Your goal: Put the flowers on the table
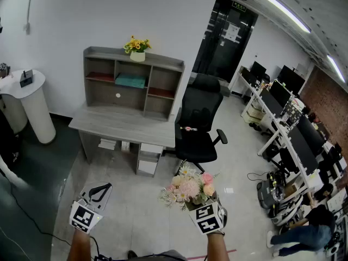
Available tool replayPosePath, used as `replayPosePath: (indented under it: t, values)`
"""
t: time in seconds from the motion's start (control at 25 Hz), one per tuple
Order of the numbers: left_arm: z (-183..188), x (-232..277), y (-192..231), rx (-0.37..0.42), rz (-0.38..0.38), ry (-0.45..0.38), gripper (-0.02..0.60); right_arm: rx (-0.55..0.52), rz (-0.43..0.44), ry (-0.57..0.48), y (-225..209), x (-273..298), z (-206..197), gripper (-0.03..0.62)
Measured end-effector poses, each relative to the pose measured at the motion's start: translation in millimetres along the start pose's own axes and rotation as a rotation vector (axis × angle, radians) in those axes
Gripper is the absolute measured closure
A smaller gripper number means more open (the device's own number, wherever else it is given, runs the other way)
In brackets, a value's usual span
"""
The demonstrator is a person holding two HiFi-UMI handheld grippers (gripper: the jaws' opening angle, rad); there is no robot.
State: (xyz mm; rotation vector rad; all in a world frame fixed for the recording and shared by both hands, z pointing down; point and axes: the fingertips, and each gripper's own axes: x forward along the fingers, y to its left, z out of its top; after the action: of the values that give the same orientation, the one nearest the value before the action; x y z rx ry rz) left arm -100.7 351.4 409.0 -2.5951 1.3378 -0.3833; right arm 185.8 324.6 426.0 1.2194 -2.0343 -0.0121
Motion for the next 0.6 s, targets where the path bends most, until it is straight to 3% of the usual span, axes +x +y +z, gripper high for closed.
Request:
replayPosePath:
  t: [0.32,0.6]
  values:
    - [-5,34,11,-0.003,-0.006,0.012,0.565,0.014,0.021,0.009,-22,32,4,0.306]
    - [-2,77,20,-0.026,0.047,0.048,0.565,0.033,0.088,-0.029,-58,73,8,0.304]
